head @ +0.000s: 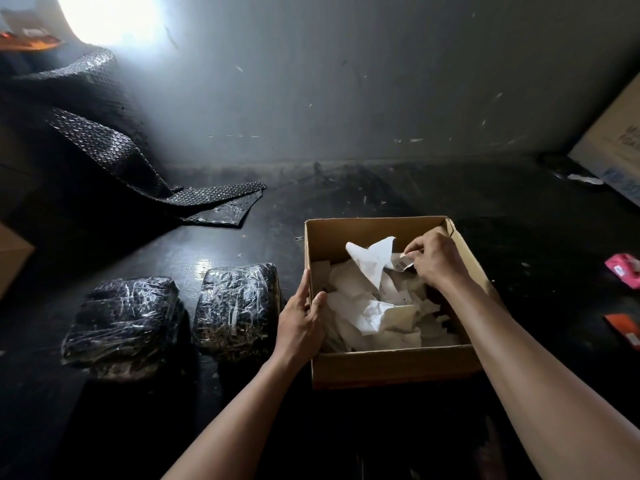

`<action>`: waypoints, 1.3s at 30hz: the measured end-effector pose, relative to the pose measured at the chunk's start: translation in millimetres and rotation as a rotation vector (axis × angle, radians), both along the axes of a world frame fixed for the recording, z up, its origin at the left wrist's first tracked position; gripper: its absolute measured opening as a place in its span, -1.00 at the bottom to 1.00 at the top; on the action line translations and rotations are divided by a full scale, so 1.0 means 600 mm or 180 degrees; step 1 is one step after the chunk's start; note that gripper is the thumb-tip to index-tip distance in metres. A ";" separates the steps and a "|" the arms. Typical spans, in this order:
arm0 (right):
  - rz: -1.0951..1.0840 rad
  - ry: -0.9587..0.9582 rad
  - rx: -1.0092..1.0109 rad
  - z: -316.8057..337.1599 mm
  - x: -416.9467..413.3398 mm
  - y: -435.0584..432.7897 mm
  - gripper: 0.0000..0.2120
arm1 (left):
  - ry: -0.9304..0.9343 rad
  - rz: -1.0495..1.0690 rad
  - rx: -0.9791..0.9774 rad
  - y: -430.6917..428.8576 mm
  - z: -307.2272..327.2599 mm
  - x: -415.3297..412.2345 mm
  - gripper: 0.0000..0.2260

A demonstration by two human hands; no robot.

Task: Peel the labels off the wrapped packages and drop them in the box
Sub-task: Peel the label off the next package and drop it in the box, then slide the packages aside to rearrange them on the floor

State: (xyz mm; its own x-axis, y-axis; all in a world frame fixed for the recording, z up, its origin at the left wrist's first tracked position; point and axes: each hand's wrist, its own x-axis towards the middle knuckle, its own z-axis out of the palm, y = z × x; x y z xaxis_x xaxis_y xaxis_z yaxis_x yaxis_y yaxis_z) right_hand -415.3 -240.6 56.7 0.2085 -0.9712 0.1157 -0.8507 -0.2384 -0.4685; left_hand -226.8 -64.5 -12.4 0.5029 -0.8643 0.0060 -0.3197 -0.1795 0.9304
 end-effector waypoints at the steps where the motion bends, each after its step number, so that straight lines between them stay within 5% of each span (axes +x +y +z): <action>1: 0.0036 0.0042 0.0049 0.000 0.001 0.001 -0.92 | 0.0006 0.0008 -0.0011 0.000 0.000 0.000 -0.48; 11: 0.0218 -0.0243 0.0350 0.007 -0.006 0.006 -0.77 | 0.0077 -0.0004 -0.0017 -0.002 -0.007 0.002 -0.48; 18: 0.0274 0.0185 0.0275 0.011 -0.007 -0.003 -0.98 | 0.0080 -0.0021 0.0007 -0.003 -0.011 0.004 -0.50; 26: 0.0716 0.0182 0.0198 0.042 0.006 0.016 -0.47 | 0.0034 -0.0042 0.0015 -0.004 -0.017 0.007 -0.50; 39: 0.0947 0.0438 0.0347 0.043 0.054 0.103 -0.40 | -0.0306 -0.0423 0.0250 0.014 -0.005 0.027 -0.42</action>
State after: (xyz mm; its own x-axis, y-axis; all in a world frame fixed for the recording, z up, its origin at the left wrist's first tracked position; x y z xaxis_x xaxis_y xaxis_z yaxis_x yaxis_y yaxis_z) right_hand -383.0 -179.1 82.8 0.4910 -0.8705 -0.0344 -0.8083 -0.4405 -0.3907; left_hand -210.9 -56.1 -15.7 0.3845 -0.9229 -0.0217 -0.4323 -0.2008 0.8791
